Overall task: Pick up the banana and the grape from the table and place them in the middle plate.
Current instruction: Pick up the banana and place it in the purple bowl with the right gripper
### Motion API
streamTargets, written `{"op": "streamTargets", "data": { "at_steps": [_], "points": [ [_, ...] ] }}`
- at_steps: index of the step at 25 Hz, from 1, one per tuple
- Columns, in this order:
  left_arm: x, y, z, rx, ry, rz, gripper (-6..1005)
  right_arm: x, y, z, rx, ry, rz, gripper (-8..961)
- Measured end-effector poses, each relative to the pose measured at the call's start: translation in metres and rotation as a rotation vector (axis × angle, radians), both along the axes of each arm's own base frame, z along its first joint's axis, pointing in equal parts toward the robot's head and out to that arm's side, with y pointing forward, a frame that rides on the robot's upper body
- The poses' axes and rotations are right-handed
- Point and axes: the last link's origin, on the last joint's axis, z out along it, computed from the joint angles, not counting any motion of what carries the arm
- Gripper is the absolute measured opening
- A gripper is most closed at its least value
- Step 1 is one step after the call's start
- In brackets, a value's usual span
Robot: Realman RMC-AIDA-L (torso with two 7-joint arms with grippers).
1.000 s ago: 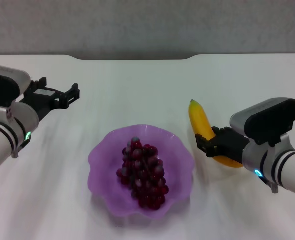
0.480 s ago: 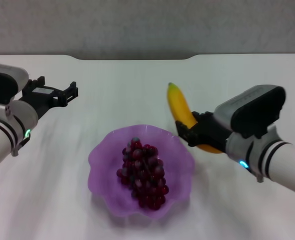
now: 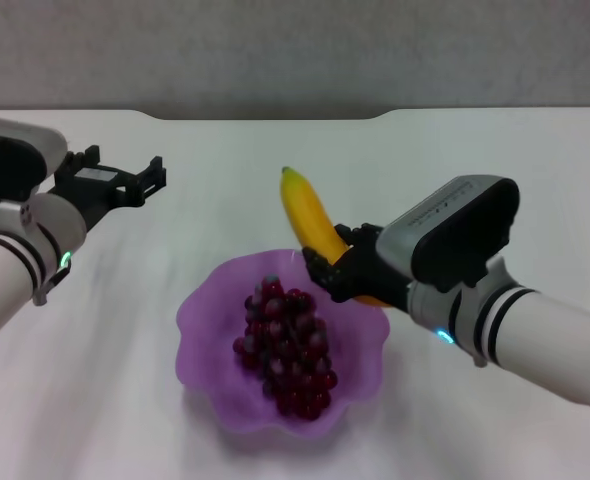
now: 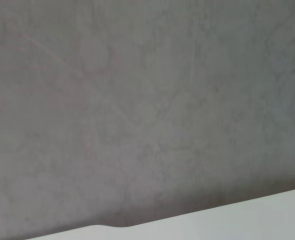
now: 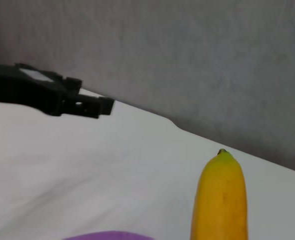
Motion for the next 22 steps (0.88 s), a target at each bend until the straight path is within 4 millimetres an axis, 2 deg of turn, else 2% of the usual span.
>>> {"op": "streamTargets", "data": {
  "at_steps": [15,22],
  "points": [
    [0.005,0.003,-0.002,-0.003,-0.002,-0.010,881,-0.022,-0.018,-0.034,-0.112,-0.037,0.102,579],
    [0.005,0.003,-0.002,-0.003,-0.001,-0.009,880,-0.020,-0.019,-0.037,-0.127,-0.053,0.103,589]
  ]
}}
